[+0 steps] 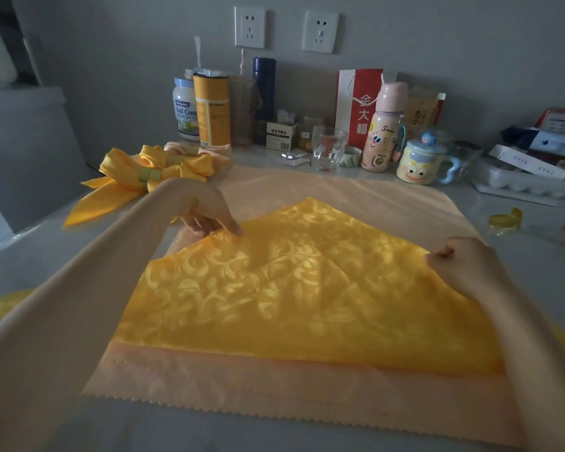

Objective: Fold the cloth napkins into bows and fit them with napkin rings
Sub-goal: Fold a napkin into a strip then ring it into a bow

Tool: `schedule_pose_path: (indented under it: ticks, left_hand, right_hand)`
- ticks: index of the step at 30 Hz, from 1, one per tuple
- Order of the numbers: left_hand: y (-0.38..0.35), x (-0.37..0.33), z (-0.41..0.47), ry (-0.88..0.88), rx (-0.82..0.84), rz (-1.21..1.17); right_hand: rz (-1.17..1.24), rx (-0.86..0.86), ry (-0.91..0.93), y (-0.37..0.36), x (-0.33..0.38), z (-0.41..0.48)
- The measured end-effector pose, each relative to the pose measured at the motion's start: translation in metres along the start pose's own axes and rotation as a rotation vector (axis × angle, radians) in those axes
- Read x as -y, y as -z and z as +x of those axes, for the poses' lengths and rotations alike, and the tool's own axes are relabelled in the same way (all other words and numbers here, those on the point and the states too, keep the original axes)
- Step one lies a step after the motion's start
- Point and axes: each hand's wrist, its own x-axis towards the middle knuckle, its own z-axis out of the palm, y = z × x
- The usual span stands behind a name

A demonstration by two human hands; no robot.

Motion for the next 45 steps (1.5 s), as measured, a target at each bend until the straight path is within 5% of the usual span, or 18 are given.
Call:
schedule_pose_path:
  ticks: [4,16,19,22,24,27,32,38,45]
  left_hand:
    - [-0.008,0.0,-0.004,0.0,-0.076,0.012]
    - [-0.017,-0.011,-0.021,0.004,-0.081,-0.038]
    - [-0.024,-0.012,-0.017,-0.04,-0.277,0.028]
    - [-0.046,-0.02,-0.028,-0.051,-0.655,0.317]
    - [-0.068,-0.032,-0.046,-0.155,-0.76,0.495]
    - [-0.109,-0.05,-0.088,-0.381,-0.532,0.382]
    - [-0.155,-0.034,-0.128,-0.453,-0.315,0.497]
    - [-0.155,-0.01,-0.122,-0.43,-0.275,0.472]
    - [-0.122,0.06,-0.131,-0.202,-0.332,0.482]
  right_hand:
    - [0.013,0.099,-0.046,0.0,-0.003,0.005]
    - [0.032,0.012,-0.034,-0.002,-0.004,0.001]
    - [-0.047,-0.057,-0.035,-0.007,-0.001,0.001]
    - [-0.282,-0.14,-0.022,-0.01,0.006,0.001]
    - [-0.374,-0.155,0.001,-0.01,0.014,-0.003]
    - [-0.284,-0.146,0.197,-0.011,0.037,-0.021]
    - [-0.006,0.279,0.565,-0.042,0.08,-0.059]
    - [-0.211,0.464,0.584,-0.054,0.078,-0.066]
    - [-0.279,0.493,0.602,-0.056,0.079,-0.066]
